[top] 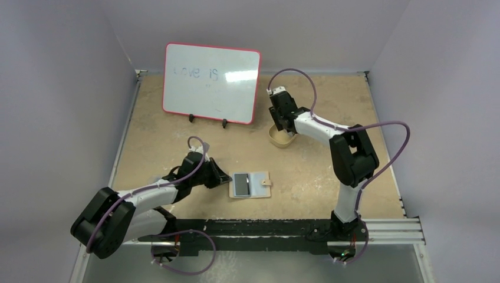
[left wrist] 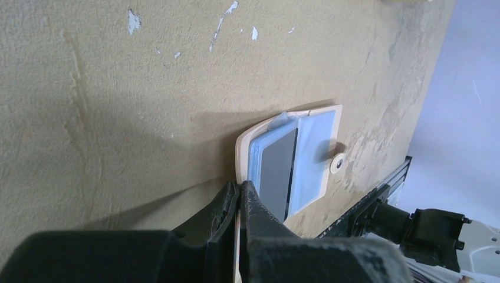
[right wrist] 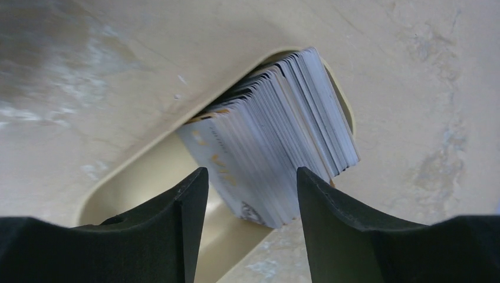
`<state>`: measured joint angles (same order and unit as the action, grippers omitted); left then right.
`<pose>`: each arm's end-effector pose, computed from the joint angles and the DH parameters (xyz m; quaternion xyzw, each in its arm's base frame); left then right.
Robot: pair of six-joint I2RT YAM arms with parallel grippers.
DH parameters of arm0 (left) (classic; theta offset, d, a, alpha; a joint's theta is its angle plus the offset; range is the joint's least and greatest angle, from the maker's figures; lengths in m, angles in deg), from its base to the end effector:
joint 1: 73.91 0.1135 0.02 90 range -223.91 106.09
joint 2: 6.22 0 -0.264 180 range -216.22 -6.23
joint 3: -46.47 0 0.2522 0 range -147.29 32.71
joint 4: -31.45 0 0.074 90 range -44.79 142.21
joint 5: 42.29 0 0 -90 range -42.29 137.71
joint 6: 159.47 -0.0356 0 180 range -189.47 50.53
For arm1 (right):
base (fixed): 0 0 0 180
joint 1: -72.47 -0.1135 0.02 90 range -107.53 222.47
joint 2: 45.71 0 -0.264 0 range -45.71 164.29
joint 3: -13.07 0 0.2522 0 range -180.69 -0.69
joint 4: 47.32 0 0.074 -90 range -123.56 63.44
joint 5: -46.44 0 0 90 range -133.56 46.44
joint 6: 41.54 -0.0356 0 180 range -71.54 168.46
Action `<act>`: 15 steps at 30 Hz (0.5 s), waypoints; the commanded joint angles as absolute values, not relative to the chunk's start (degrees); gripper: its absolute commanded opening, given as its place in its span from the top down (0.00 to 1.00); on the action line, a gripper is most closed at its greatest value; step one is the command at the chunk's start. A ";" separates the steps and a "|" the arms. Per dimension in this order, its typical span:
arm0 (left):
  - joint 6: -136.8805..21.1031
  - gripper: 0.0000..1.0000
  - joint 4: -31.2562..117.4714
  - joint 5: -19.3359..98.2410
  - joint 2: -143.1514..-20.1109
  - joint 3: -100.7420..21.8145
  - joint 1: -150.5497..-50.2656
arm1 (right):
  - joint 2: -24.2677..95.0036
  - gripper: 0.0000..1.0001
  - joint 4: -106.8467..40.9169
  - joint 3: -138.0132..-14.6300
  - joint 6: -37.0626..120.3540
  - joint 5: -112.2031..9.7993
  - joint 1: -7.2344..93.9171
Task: Put the credit cards into the card holder
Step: Pick up the credit card from the storage box.
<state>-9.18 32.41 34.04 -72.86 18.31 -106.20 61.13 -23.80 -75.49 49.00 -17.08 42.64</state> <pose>0.1617 -0.1121 0.1299 -0.1679 0.8834 -0.3809 0.2152 0.3678 0.1926 0.2165 -0.1425 0.8820 -0.1018 0.4374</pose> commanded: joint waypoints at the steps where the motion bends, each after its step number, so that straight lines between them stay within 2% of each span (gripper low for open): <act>1: -10.85 1.00 30.56 32.87 -71.20 16.24 -106.43 | 61.93 0.40 -20.64 -79.06 55.03 -13.72 44.17; 6: -11.04 1.00 30.65 32.90 -71.22 15.95 -106.43 | 63.36 0.36 -20.73 -78.66 56.77 -13.09 44.37; 15: -11.05 1.00 30.74 33.45 -71.41 16.36 -106.43 | 64.10 0.39 -21.56 -78.08 56.48 -9.29 44.43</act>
